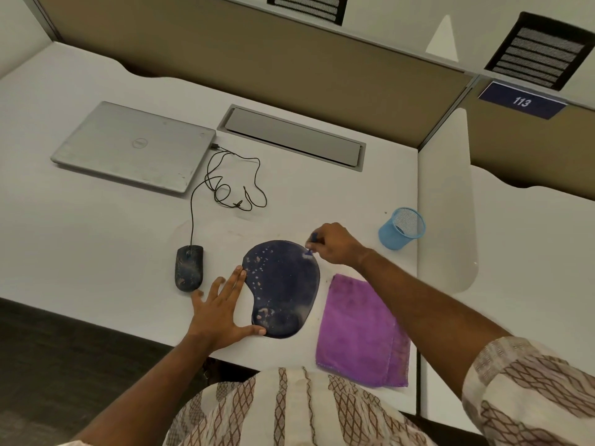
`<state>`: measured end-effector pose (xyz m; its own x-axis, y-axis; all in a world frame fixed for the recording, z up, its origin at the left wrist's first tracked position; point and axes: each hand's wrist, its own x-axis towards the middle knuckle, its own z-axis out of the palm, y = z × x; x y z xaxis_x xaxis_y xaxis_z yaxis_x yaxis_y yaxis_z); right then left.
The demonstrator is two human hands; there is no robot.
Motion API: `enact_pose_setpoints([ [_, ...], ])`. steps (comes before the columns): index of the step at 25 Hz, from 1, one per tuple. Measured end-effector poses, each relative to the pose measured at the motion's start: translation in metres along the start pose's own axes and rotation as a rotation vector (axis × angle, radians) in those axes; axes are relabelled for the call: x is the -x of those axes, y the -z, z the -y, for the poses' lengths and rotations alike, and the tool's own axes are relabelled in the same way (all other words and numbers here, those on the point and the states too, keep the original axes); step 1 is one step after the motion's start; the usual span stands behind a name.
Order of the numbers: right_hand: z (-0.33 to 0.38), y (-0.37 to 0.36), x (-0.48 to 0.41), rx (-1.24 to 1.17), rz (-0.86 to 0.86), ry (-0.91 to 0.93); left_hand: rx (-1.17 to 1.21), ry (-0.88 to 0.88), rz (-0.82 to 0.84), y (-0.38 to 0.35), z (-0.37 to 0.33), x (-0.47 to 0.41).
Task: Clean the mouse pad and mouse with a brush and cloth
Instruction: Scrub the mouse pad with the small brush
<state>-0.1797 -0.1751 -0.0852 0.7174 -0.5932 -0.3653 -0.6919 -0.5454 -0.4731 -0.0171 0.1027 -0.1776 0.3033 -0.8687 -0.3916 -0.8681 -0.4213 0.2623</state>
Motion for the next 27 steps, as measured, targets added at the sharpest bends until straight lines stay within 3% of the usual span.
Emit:
enact_pose_setpoints([
  [3,0.015,-0.017,-0.003,-0.033,0.019,0.036,0.006,0.001,0.008,-0.001,0.000,-0.001],
  [9,0.004,-0.001,-0.017,0.117,0.062,-0.063,0.000,0.006,0.013,-0.003,0.000,-0.001],
  [14,0.033,-0.009,-0.028,-0.050,0.007,-0.003,0.005,0.007,0.004,-0.004,0.002,-0.002],
  [20,0.008,0.005,-0.027,0.105,0.090,-0.110,0.019,0.000,-0.011,-0.005,0.002,-0.001],
  [24,0.021,0.006,-0.029,-0.155,-0.038,-0.099,0.022,0.003,-0.021,-0.005,0.002,-0.001],
  [27,0.025,-0.008,-0.024,-0.139,-0.009,-0.104,0.020,0.005,-0.022,-0.006,0.002,-0.001],
])
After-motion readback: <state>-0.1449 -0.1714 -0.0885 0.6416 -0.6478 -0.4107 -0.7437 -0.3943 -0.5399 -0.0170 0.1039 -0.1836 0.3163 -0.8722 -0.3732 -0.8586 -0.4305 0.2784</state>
